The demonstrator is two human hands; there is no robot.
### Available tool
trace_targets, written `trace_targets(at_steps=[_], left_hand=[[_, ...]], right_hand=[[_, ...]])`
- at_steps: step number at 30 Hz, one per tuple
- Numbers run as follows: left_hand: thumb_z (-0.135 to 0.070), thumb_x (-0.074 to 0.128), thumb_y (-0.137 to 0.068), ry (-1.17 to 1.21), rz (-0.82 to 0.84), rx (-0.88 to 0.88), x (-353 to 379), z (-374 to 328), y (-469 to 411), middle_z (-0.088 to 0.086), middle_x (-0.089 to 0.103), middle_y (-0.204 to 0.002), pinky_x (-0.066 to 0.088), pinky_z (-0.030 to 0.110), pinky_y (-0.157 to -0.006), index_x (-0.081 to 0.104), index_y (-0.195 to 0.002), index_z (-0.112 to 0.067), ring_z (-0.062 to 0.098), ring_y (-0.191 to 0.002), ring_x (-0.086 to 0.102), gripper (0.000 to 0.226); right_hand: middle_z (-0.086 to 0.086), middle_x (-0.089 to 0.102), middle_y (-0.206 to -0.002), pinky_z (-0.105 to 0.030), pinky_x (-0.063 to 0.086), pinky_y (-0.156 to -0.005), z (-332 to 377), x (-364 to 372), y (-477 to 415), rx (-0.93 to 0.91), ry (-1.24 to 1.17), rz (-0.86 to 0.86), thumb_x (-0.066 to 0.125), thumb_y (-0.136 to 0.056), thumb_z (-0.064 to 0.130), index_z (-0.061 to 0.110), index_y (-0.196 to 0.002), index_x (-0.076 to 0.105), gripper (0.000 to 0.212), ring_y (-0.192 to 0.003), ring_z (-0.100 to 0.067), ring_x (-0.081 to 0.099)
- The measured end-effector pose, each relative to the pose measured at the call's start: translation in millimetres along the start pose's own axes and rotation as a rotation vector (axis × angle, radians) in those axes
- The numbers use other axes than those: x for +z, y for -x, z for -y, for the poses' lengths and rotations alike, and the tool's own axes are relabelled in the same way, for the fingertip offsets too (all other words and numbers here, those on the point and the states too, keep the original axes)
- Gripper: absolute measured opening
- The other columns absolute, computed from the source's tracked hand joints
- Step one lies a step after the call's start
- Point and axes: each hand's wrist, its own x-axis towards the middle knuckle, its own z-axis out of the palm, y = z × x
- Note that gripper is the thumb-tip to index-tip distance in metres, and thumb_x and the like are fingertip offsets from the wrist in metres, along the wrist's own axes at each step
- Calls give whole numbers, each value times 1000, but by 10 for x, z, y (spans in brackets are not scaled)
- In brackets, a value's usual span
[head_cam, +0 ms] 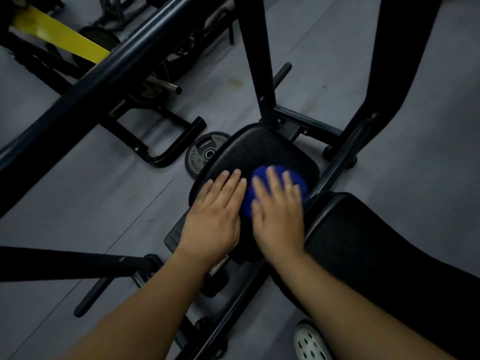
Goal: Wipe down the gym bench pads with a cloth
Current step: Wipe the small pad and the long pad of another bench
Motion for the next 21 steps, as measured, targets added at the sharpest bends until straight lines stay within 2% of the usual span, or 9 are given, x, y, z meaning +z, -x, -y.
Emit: trace_targets(at_steps=[2,3,8,9,11,14,15,18,21], left_hand=[[-25,37,-88,-38,30,33,-18,31,-96,11,36,-159,19,42,-121,45,-148,-7,26,-148,30,64],[-26,36,-88,-53,39,45,-25,42,-119,11,35,-159,19,42,-121,45,-148,-7,26,-148,29,64],[-23,36,-90,-55,19,36,-1,1,-107,12,35,-159,19,43,-121,46,-147,-6,28,-148,31,61],[-23,36,-90,-53,15,32,4,-13,-106,13,36,-158,19,44,-121,47,-147,-5,28,-147,32,61],[-23,36,-89,-39,14,28,3,-34,-122,14,36,-158,19,44,-121,47,-146,-5,28,-147,33,61],[-24,36,-88,-19,33,49,8,-106,-165,14,35,-158,21,46,-120,46,-147,-4,29,-148,31,62],[-24,37,-88,-10,31,73,13,-161,-178,14,36,-158,21,45,-120,47,-146,-4,29,-148,31,62],[-21,39,-87,70,10,150,64,-465,-242,13,39,-157,24,44,-119,48,-146,-5,29,-147,33,62],[-20,38,-87,176,5,222,171,-854,-285,13,42,-155,29,44,-118,50,-144,-4,29,-145,37,61]], right_hand=[[-3,37,-158,-50,24,-119,-99,8,374,-191,-11,94,39,-97,32,23,-145,48,50,-147,-31,27],[-2,37,-158,-49,26,-119,-246,-37,382,-212,-15,109,39,-97,32,22,-146,47,50,-148,-29,27],[-7,31,-160,-50,17,-122,-270,-141,-481,219,-48,-76,35,-97,30,18,-148,44,53,-149,-33,22],[-7,33,-159,-52,18,-121,-205,-106,-435,186,-33,-75,36,-97,29,18,-147,46,52,-148,-34,23],[-7,38,-157,-55,26,-118,-200,-46,-35,-37,-9,21,38,-96,24,18,-144,50,49,-147,-35,27],[-4,44,-153,-48,32,-117,-512,-176,380,-305,-53,149,46,-93,10,15,-140,55,48,-146,-30,32],[-5,48,-150,-42,30,-119,-637,-243,327,-270,-78,111,47,-92,6,13,-138,57,48,-144,-30,36],[-6,54,-144,-25,18,-119,-978,-495,113,85,-116,-78,52,-93,2,12,-135,61,44,-139,-30,42],[-4,49,-149,-33,17,-122,-1101,-462,253,184,-32,-40,48,-97,25,16,-137,60,43,-145,-30,31]])
